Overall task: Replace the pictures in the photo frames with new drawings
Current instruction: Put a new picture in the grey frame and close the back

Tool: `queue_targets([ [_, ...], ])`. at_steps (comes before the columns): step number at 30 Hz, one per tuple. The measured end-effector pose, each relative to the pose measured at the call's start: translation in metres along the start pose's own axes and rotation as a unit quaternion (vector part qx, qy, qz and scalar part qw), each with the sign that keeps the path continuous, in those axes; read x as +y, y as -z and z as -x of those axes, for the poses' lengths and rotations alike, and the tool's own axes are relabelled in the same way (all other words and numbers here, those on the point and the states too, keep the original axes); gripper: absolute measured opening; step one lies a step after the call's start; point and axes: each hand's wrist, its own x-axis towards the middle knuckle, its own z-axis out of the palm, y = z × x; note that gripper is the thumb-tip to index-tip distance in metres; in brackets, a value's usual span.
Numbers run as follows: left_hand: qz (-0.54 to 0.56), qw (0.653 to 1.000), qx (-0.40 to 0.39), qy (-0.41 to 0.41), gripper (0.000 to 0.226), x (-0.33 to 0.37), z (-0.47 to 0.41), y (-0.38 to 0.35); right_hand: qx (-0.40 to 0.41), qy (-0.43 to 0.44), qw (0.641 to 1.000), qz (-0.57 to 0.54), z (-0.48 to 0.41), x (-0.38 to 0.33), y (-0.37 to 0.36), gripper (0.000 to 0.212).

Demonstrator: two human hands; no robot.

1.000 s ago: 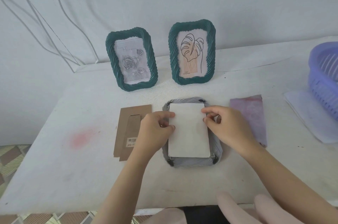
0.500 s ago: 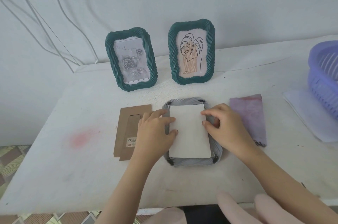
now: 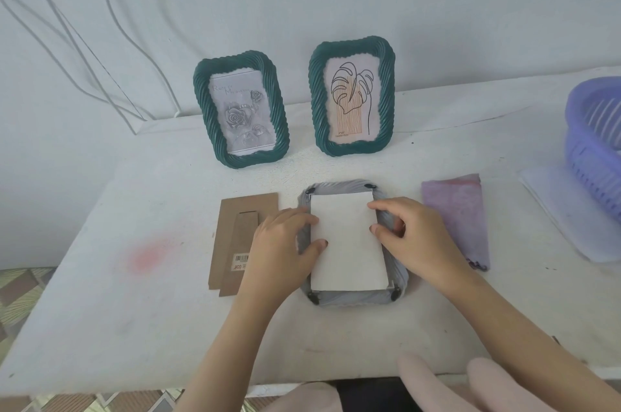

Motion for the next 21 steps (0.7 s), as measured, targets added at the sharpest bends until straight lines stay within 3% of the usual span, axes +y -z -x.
queue_targets([
  [21, 0.041, 0.999, -0.023, -0.002, 0.055, -0.004, 0.001, -0.001, 0.054, 0.024, 0.998, 0.002, 0.0, 0.013, -0.012, 0.023],
])
